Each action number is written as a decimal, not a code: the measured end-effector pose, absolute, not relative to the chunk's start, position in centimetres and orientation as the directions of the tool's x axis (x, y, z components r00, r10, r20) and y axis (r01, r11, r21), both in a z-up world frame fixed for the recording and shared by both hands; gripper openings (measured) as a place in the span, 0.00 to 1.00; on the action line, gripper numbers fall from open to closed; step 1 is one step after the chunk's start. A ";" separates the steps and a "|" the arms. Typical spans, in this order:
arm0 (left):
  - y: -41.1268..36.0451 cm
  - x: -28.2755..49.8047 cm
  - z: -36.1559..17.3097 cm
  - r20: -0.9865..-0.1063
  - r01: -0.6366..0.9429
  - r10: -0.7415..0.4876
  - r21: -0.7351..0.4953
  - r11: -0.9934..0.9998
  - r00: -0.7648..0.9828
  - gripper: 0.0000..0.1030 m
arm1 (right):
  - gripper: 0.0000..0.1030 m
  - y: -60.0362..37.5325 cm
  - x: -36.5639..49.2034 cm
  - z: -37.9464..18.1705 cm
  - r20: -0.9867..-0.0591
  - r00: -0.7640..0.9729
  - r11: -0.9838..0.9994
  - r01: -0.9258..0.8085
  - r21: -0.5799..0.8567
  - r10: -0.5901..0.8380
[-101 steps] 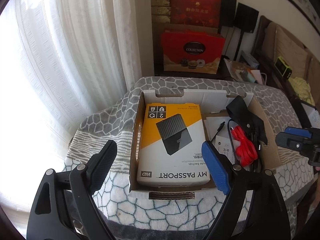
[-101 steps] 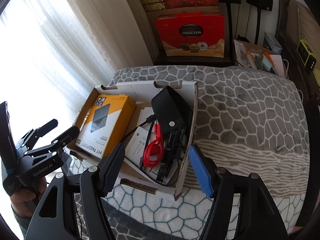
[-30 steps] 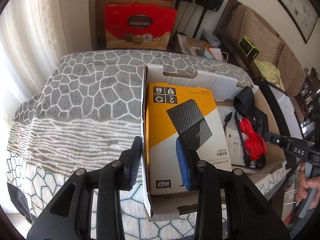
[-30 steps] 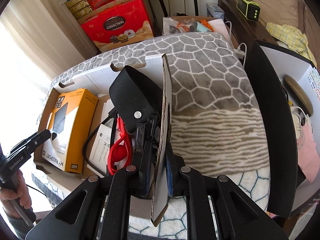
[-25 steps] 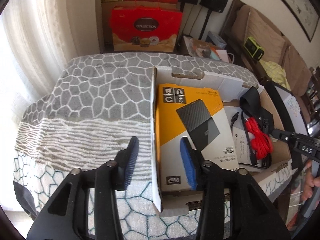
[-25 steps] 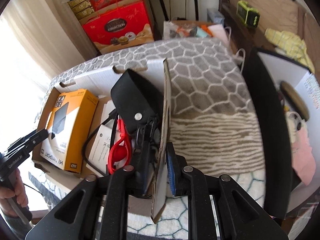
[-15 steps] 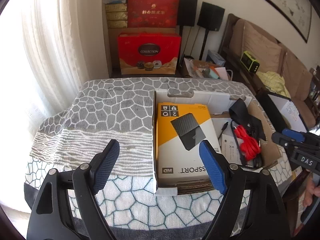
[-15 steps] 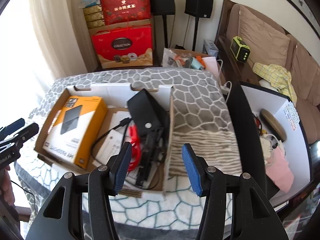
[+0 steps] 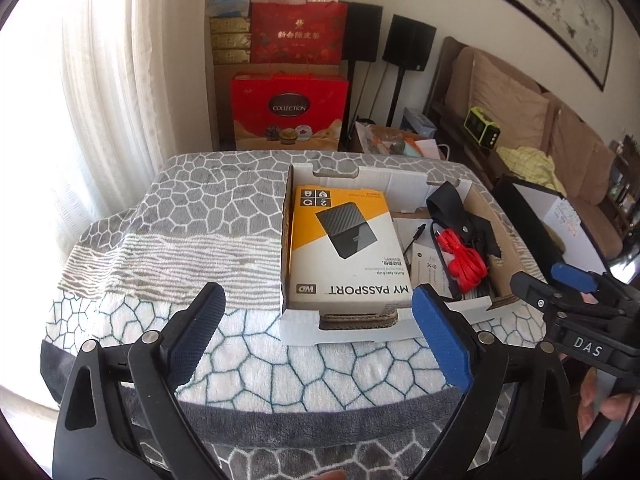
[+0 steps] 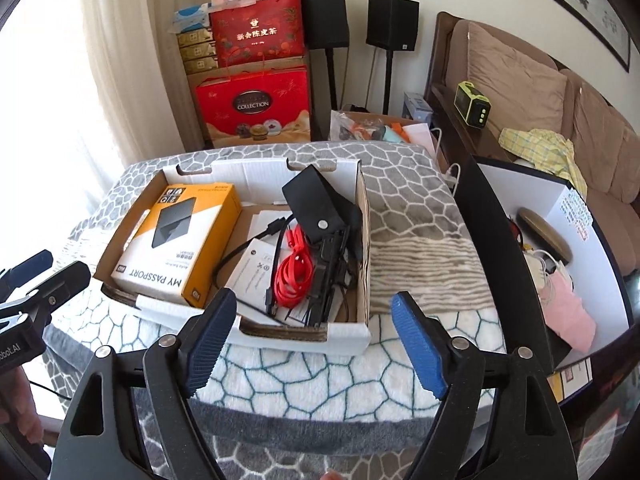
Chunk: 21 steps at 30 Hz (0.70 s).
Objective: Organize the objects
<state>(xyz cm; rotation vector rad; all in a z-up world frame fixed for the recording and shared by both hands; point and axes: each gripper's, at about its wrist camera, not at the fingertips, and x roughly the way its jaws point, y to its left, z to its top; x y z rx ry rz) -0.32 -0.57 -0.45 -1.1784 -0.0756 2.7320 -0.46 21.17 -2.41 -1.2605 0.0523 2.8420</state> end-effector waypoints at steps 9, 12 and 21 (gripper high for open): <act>0.6 1.1 -1.7 -0.735 -0.109 0.106 -0.044 -0.993 -0.670 0.93 | 0.98 21.2 1.2 -3.4 -0.742 -0.669 -0.996 -0.086 0.022 0.041; 0.9 1.4 -2.1 -0.740 -0.104 0.086 -0.022 -0.994 -0.667 0.93 | 0.99 21.0 1.9 -3.3 -0.729 -0.684 -0.996 -0.086 0.022 0.044; 0.7 1.7 -1.9 -0.733 -0.089 0.088 -0.038 -0.995 -0.675 1.00 | 0.99 20.4 2.4 -3.3 -0.724 -0.690 -0.998 -0.066 0.018 0.033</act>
